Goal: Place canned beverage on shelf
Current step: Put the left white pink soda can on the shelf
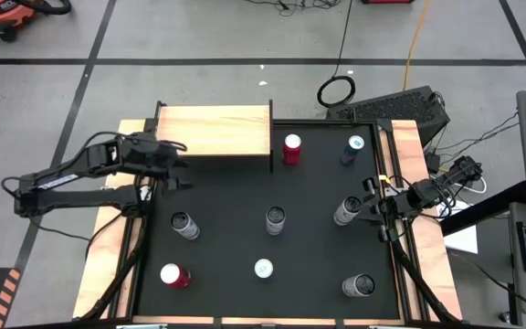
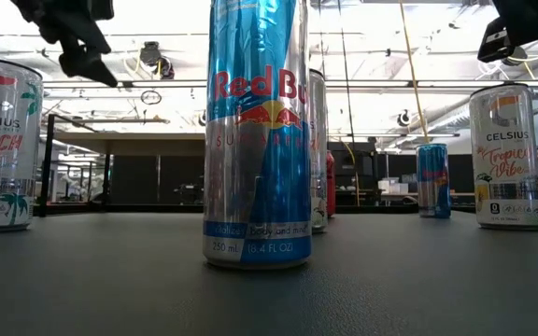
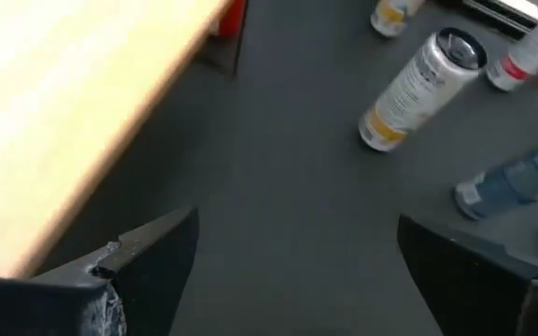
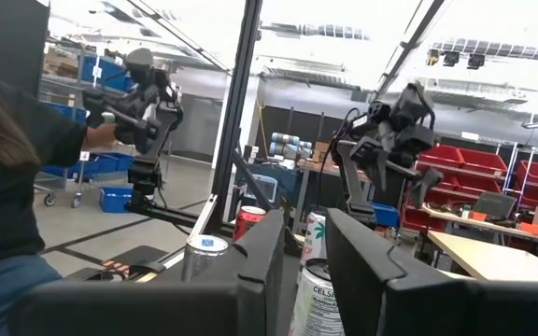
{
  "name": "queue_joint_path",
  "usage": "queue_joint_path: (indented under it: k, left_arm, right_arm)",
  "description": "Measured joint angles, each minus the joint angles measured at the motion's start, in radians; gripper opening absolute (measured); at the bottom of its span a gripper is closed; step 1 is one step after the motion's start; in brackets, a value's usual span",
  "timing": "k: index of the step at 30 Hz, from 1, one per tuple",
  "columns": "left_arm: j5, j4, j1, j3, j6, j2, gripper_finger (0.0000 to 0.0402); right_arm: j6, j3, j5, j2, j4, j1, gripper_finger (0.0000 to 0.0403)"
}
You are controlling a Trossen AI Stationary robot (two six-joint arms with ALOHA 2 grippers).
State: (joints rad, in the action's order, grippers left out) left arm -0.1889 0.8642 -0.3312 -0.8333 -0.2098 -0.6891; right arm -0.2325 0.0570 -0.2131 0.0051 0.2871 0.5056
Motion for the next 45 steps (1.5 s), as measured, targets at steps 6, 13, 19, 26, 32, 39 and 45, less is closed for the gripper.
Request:
queue_joint_path:
  k: [6, 13, 19, 26, 32, 39, 45]
  left_arm:
    - [-0.094, 0.029, 0.042, 0.000, -0.021, -0.021, 0.0373]
    - [-0.080, 0.065, 0.140, 0.000, -0.050, -0.023, 0.0373]
    - [-0.009, 0.099, 0.284, 0.000, -0.184, -0.059, 0.0373]
    - [0.106, 0.124, 0.449, -0.057, -0.285, -0.126, 0.0373]
    - [0.212, 0.192, 0.561, -0.072, -0.445, -0.171, 0.0373]
    - [0.252, 0.219, 0.657, -0.072, -0.568, -0.259, 0.0373]
    - [0.229, 0.218, 0.702, -0.072, -0.613, -0.329, 0.0373]
  right_arm:
    - [0.000, 0.000, 0.000, 0.000, 0.000, 0.000, 0.0068]
    - [0.000, 0.000, 0.000, 0.000, 0.000, 0.000, 0.0068]
    - [0.000, 0.000, 0.000, 0.000, 0.000, 0.000, 0.0068]
    - [-0.001, 0.000, 0.000, 0.000, 0.000, 0.000, 0.0068]
    - [-0.057, 0.000, 0.003, 0.000, 0.000, 0.000, 0.0068]
    - [-0.068, 0.000, 0.004, 0.000, 0.000, 0.000, 0.0068]
    - [-0.068, 0.000, 0.005, 0.000, 0.000, 0.000, 0.0068]
